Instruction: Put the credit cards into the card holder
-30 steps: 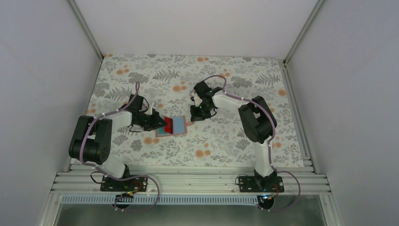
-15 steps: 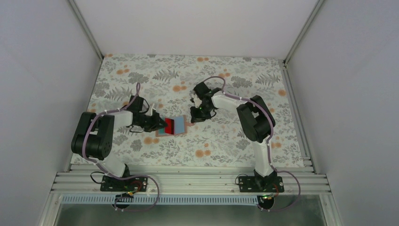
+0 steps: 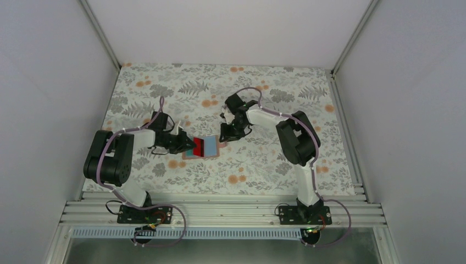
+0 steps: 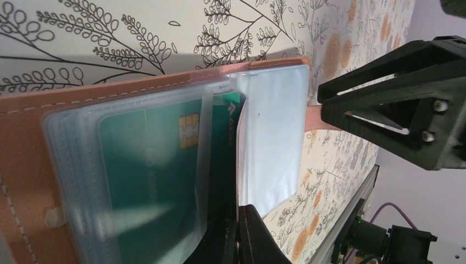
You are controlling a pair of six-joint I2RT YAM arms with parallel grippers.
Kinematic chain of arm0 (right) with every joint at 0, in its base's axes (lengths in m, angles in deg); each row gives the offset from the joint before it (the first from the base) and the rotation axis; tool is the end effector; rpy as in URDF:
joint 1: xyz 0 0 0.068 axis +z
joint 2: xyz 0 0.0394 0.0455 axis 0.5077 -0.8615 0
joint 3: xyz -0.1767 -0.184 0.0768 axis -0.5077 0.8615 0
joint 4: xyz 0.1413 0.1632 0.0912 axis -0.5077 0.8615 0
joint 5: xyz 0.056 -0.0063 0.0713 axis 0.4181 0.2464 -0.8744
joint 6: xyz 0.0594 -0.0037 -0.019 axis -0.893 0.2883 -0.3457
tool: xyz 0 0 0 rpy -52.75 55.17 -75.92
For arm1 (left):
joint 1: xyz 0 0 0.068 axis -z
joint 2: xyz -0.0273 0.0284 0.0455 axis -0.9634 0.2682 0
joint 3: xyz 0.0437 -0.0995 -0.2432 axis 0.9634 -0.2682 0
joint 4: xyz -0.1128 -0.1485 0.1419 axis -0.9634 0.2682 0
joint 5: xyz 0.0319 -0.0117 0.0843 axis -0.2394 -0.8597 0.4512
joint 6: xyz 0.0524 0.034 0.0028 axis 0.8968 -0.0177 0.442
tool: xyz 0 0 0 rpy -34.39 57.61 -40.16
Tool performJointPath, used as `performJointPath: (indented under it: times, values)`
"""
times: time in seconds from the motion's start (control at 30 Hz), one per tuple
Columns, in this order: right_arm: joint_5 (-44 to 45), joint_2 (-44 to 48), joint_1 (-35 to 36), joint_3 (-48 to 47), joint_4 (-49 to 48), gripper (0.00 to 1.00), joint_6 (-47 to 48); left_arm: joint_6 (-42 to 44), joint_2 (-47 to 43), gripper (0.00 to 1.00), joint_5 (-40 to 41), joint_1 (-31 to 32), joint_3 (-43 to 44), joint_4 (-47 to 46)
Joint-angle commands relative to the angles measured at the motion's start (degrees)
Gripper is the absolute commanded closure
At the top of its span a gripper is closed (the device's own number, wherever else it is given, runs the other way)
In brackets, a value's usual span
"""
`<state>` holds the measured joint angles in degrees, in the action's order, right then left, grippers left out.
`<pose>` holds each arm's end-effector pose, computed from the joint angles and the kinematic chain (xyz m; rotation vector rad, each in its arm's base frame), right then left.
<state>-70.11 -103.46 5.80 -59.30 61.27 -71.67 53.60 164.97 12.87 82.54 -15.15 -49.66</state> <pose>0.3017 0.2474 0.1438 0.4746 -2.9968 -0.7767 0.2448 -0.0701 0.1299 -0.1842 2.7261 -1.3036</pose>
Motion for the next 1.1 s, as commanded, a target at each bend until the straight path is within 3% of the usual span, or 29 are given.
performJointPath:
  times: [0.0,0.27,0.7,1.07]
  values:
    - [-4.0,0.7,-0.1,-3.5,0.5,0.71,1.5,1.5,-0.5,0.98,-0.1,0.0,0.6,0.0]
    - [-8.9,-2.6,0.0,-5.3,0.9,0.68,2.5,1.8,-0.4,0.98,0.0,0.0,1.0,0.5]
    - [-4.6,-6.7,1.0,-4.4,2.5,0.9,3.1,2.3,0.7,0.98,-0.2,0.0,1.6,0.8]
    - [-3.4,-6.8,1.1,-2.7,2.6,0.96,3.3,0.9,2.1,0.98,-3.0,0.0,2.0,-2.7]
